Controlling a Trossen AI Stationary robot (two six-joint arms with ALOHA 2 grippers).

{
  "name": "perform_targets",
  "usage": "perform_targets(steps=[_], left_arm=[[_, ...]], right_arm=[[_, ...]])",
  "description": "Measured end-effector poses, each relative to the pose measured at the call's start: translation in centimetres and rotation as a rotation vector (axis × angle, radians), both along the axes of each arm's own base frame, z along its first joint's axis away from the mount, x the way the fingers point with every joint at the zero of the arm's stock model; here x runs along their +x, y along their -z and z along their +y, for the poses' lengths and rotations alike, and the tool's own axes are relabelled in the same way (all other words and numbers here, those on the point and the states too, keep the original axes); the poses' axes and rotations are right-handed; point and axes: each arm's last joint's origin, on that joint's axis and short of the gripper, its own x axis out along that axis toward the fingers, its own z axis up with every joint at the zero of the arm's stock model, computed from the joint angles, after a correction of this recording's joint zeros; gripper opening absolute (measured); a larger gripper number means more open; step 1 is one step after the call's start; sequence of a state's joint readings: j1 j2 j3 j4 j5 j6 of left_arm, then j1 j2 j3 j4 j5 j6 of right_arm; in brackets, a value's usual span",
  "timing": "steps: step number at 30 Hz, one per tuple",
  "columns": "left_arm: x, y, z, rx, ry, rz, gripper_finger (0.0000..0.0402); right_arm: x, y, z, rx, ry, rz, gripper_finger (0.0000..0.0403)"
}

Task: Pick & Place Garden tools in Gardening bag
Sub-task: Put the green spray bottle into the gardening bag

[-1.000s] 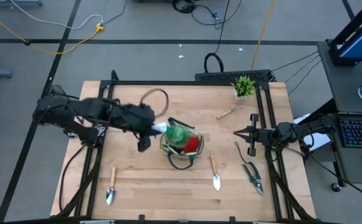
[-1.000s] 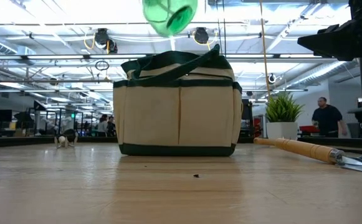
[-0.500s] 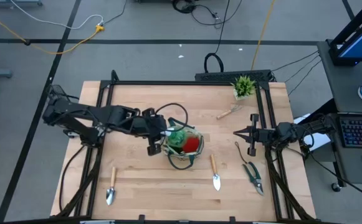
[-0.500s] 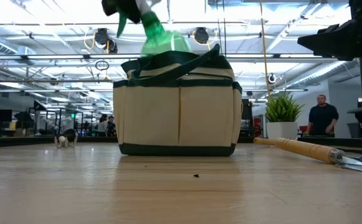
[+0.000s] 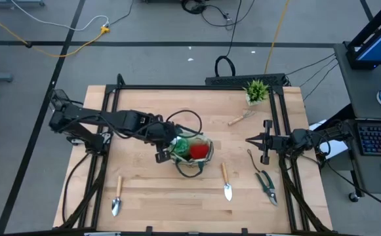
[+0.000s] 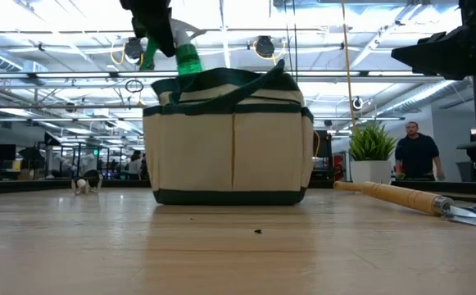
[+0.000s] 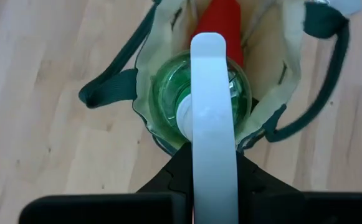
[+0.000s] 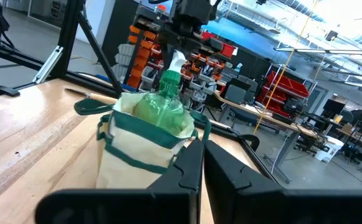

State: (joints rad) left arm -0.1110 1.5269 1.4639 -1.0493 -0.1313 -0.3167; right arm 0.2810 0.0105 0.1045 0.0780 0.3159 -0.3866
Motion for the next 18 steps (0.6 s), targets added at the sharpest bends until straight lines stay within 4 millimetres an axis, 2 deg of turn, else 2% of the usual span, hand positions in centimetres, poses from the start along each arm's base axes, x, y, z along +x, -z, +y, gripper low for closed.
perform_targets(steps=[9,18], left_arm=[[0.7,1.0,-0.2,-0.024,0.002,0.04,0.0045],[2.1,3.3,-0.4,-0.053,0.024,0.133,0.0045]], right_arm=[[0.0,0.0,0.0,0.0,-0.001,0.0,0.0009],[0.0,0.0,0.0,0.0,-0.001,-0.001,0.0009]])
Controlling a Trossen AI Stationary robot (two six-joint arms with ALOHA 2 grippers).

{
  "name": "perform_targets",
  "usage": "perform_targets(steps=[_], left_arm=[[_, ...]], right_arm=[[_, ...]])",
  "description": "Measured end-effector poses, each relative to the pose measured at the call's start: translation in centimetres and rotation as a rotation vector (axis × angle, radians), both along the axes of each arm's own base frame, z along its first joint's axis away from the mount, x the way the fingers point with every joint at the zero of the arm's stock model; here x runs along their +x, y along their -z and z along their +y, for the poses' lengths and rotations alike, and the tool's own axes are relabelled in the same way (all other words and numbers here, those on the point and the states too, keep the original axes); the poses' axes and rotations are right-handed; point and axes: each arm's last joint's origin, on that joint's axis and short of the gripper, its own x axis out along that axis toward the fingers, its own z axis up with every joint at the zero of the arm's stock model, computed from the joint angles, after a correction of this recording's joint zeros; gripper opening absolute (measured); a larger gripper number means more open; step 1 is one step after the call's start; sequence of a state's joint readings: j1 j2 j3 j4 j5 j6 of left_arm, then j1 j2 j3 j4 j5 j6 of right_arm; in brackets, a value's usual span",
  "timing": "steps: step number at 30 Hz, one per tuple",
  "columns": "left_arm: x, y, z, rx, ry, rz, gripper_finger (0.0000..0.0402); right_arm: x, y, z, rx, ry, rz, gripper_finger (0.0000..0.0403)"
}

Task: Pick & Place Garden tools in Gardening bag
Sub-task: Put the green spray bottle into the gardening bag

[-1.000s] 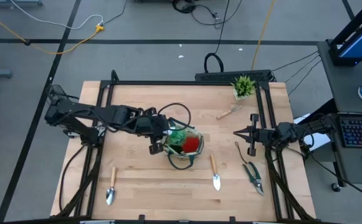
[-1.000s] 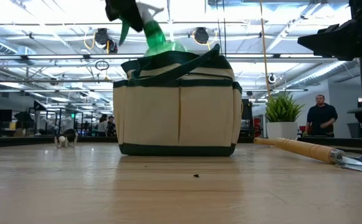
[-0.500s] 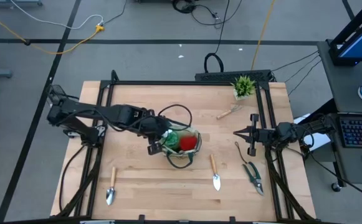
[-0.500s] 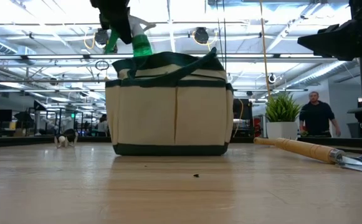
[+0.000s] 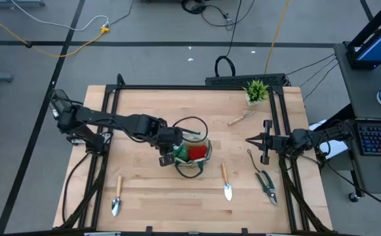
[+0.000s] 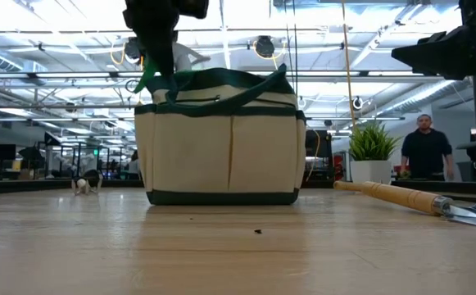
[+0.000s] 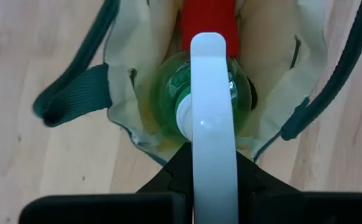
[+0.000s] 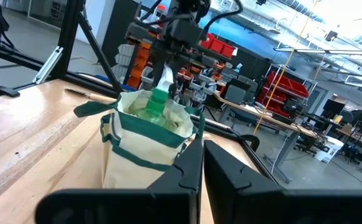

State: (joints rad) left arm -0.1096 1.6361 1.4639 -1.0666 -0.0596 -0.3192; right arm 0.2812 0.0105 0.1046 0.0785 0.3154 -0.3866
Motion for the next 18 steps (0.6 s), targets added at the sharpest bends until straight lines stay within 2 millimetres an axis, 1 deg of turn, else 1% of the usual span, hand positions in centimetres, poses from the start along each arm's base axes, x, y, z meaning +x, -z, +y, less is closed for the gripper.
perform_targets(steps=[9,18], left_arm=[[1.0,1.5,0.5,-0.008,-0.015,0.047,0.0045],[1.2,1.6,0.6,-0.018,-0.04,0.037,0.0045]], right_arm=[[0.0,0.0,0.0,0.006,-0.003,0.0,0.0009],[0.0,0.0,0.0,0.007,-0.003,0.0,0.0009]])
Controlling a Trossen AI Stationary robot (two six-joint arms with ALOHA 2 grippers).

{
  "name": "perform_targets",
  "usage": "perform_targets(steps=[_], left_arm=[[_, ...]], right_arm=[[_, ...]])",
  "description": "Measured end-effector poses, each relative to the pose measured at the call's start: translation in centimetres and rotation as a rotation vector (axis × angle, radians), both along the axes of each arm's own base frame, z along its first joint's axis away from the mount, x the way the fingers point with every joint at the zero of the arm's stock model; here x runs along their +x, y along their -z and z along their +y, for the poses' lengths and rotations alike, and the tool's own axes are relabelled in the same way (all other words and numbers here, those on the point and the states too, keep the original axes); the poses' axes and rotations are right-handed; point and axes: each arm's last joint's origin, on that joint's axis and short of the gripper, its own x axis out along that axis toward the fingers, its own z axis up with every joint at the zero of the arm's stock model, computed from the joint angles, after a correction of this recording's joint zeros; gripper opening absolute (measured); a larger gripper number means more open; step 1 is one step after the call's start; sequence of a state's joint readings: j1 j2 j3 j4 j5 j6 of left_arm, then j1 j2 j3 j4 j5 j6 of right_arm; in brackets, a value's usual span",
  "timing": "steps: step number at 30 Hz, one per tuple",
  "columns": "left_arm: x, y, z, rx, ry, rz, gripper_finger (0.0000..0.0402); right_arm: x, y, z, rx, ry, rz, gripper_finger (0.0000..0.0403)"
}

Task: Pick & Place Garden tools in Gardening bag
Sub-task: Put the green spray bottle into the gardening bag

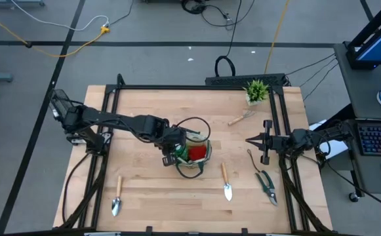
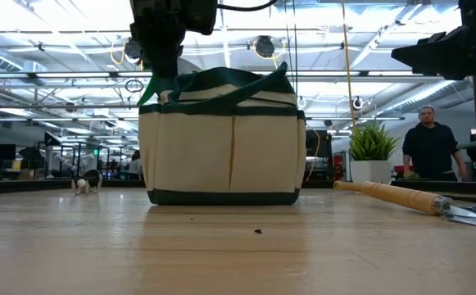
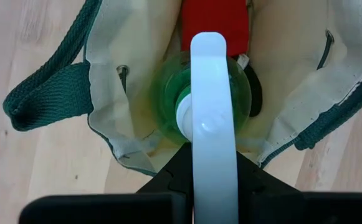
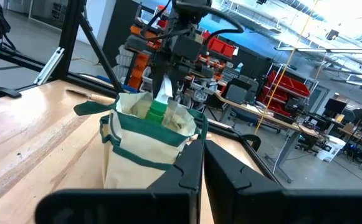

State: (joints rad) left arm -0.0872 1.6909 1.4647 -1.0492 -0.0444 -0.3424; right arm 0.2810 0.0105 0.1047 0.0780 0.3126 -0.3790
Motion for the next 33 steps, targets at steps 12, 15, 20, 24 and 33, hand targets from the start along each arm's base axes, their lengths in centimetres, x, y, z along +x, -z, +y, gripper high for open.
perform_targets(steps=[12,15,20,24,33], left_arm=[[0.21,0.28,-0.02,-0.005,-0.021,0.003,0.0045],[0.2,0.29,-0.02,-0.009,-0.037,0.004,0.0058],[0.23,0.45,-0.23,-0.011,-0.052,0.008,0.0118],[0.2,0.42,-0.3,-0.013,-0.052,0.007,0.0162],[-0.03,0.16,-0.68,-0.031,-0.034,0.006,0.0235]], right_arm=[[0.0,-0.01,0.0,0.0,0.0,-0.001,0.0009],[0.0,0.0,0.0,0.0,-0.001,0.0,0.0009],[0.0,0.01,0.0,0.0,-0.001,0.0,0.0009],[0.0,0.0,0.0,0.0,-0.001,0.0,0.0009],[0.0,-0.01,0.0,0.0,-0.001,0.0,0.0009]])
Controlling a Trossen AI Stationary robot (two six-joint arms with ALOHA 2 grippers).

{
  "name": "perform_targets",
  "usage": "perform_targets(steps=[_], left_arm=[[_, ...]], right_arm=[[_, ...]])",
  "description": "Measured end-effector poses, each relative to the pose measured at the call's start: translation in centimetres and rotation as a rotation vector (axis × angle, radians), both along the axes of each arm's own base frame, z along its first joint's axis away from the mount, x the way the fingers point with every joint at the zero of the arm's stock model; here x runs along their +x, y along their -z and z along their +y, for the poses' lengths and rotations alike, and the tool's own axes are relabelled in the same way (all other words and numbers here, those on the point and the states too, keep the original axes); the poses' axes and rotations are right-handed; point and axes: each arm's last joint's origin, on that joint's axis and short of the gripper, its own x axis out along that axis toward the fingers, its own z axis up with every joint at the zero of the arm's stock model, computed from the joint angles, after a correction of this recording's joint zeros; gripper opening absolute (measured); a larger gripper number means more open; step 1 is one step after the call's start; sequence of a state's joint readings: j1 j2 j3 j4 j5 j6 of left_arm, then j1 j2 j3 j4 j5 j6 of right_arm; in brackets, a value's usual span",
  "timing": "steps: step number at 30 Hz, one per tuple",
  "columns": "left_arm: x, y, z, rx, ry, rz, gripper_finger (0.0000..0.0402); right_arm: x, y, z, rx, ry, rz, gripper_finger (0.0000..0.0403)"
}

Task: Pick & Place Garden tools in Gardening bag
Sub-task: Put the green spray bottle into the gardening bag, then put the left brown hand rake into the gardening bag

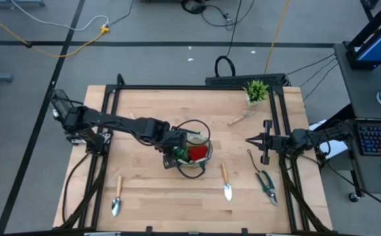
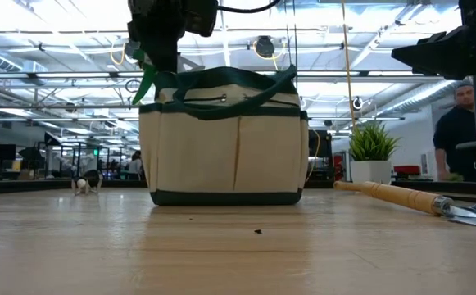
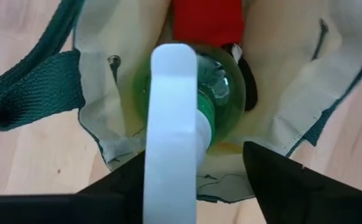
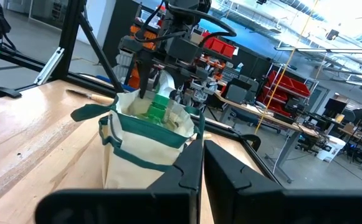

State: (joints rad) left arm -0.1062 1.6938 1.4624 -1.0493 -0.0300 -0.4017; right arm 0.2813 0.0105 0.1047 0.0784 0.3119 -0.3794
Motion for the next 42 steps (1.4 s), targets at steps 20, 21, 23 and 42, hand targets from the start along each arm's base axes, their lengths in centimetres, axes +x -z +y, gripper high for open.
perform_targets(steps=[20,21,23,42], left_arm=[[-1.6,-2.9,1.2,-0.002,-0.024,-0.103,0.0269],[-1.6,-3.0,1.3,-0.002,-0.028,-0.108,0.0269],[-1.9,-3.3,1.5,-0.002,-0.034,-0.109,0.0269],[-6.2,-8.8,3.7,-0.027,-0.19,-0.338,0.0269]], right_arm=[[0.0,0.0,0.0,0.0,0.0,0.001,0.0009],[0.0,0.0,0.0,0.0,0.0,0.0,0.0009],[0.0,0.0,0.0,0.0,0.0,0.0,0.0009],[0.0,0.0,0.0,0.0,0.0,0.0,0.0009]])
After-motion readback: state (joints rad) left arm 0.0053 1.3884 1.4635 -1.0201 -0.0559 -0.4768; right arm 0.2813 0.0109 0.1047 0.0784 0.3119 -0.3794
